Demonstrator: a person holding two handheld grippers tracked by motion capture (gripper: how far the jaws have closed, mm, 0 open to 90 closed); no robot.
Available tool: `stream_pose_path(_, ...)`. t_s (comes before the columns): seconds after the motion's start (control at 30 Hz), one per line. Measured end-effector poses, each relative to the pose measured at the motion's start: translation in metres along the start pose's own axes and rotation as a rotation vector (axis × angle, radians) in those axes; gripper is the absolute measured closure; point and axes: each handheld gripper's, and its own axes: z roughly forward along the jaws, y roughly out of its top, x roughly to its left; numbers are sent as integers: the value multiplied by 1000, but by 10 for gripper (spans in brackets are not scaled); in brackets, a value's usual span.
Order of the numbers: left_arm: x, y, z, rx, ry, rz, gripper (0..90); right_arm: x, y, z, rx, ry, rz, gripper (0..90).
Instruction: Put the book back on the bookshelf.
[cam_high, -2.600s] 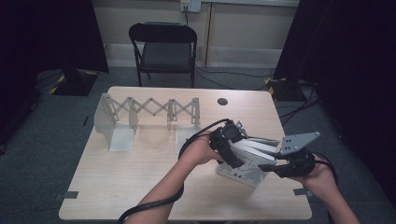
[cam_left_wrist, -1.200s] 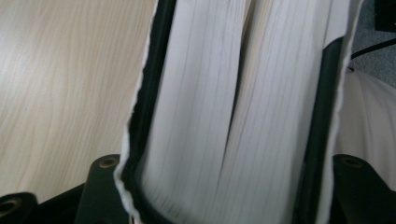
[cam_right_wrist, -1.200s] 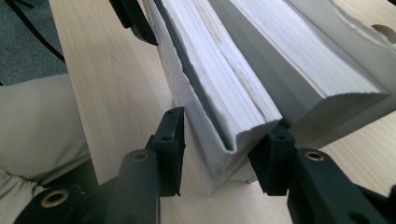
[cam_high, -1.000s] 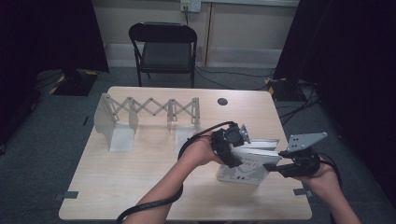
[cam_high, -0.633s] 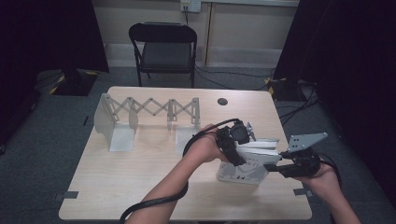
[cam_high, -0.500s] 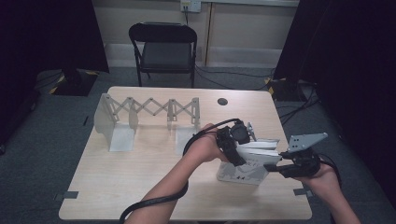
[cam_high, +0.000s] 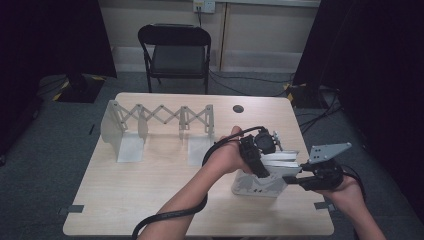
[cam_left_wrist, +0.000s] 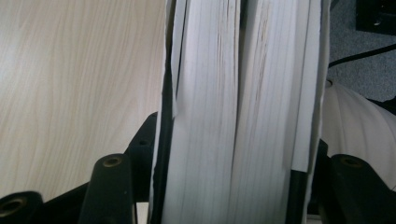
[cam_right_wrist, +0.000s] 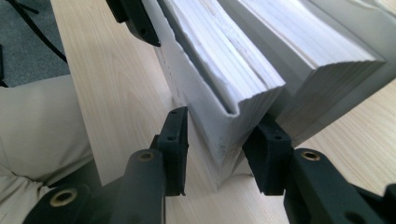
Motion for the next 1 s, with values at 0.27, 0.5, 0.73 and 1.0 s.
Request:
stream_pose_path(0.27, -2, 1, 0, 7, 2, 20, 436, 0, -2, 0, -11, 4, 3, 616)
stream_pose_path(0.5, -5, 0, -1, 12, 8, 38, 470, 1, -3, 0, -18, 4, -4, 557)
stream_pose_path(0.73, -6, 1, -1, 15, 22, 19, 486, 6, -6, 4, -46, 16, -53, 373)
stream_pose_path(1.0, -11, 1, -2, 29, 34, 19, 493, 7, -11, 4, -75, 39, -84, 329)
